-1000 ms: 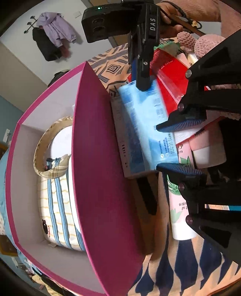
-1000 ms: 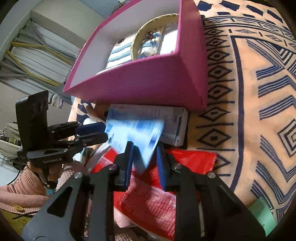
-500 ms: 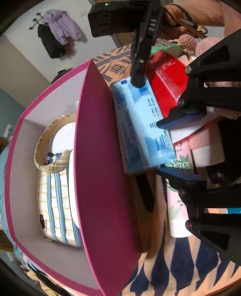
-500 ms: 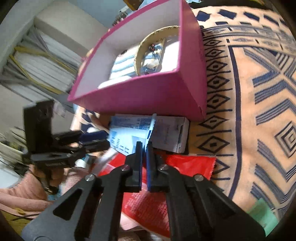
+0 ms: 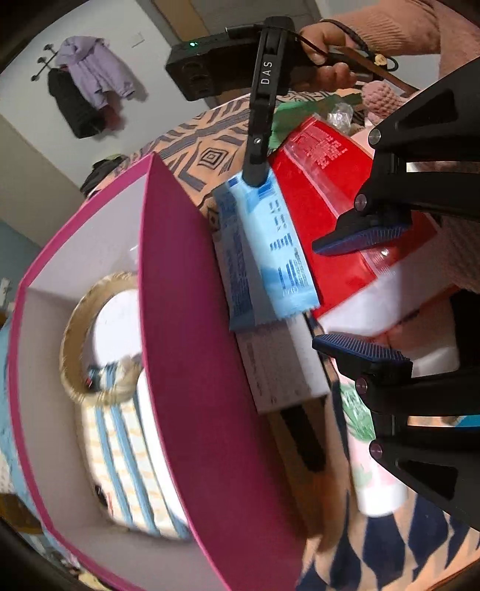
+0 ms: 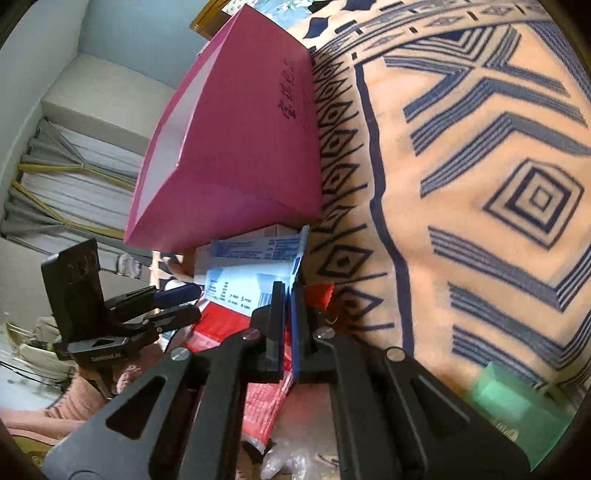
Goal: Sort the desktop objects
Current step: 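Close both grippers on the blue packet and lift it, then carry the blue packet over the magenta box with both grippers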
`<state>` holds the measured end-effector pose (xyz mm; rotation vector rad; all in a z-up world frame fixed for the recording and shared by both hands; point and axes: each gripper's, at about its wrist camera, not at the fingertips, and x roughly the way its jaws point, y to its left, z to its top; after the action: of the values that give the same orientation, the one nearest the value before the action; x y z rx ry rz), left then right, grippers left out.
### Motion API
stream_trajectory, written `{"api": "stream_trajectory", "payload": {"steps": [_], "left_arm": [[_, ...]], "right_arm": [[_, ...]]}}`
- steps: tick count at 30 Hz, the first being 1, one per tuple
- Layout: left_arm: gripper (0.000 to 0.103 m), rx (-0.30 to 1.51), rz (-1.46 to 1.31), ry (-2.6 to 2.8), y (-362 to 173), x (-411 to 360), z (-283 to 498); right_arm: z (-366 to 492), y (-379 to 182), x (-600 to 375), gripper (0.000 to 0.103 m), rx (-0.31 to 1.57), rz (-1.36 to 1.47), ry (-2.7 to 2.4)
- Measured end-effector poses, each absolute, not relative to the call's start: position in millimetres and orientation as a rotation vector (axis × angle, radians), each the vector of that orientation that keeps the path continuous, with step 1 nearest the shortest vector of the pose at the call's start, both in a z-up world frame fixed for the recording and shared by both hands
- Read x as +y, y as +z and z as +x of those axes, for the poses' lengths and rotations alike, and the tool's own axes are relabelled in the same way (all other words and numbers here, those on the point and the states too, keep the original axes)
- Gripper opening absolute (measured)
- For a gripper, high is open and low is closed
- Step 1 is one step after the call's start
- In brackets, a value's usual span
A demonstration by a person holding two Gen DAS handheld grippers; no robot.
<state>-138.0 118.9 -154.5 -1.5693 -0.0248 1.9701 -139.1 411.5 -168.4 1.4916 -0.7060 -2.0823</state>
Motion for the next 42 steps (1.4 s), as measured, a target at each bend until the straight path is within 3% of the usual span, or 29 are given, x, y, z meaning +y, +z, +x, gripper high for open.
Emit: {"api": "stream_trajectory", "payload": {"steps": [5,10,12,13,14,20,42], "left_arm": [[0.051,-0.039,-1.606,1.912,-158.2,128.4,-144.2],[0.050,-0.150,-1.625,1.880,-162.3,121.8,-147.7],[0.045,-0.229,-1.632,1.871,-164.4,114.4,-149.9],[0.033,-0.255,-1.631,1.872,-165.0,111.8,-151.0],[0.027,-0.273,-1.635,1.877,-166.0,109.6,-151.9],[0.015,-0.344,-1.634,1.881,-165.6,103.0,-151.4],[0.015,-0.333,-1.436,2.018,-106.2,89.3,-124.2]], "right_arm": [[-144.8,-167.0,395.4,0.003,-0.566,1.509,-2.122],[-146.0,-170.0,387.4,0.004,-0.548,1.510,-2.120],[-145.5,-169.0,386.2,0.004,-0.547,1.509,-2.119],[-145.2,-168.0,385.1,0.004,-0.539,1.509,-2.121],[-145.0,-166.8,383.7,0.005,-0.526,1.509,-2.123],[-139.1,-153.5,378.0,0.005,-0.475,1.478,-2.137],[-112.7,-91.7,357.0,0.005,-0.402,1.289,-2.157]]}}
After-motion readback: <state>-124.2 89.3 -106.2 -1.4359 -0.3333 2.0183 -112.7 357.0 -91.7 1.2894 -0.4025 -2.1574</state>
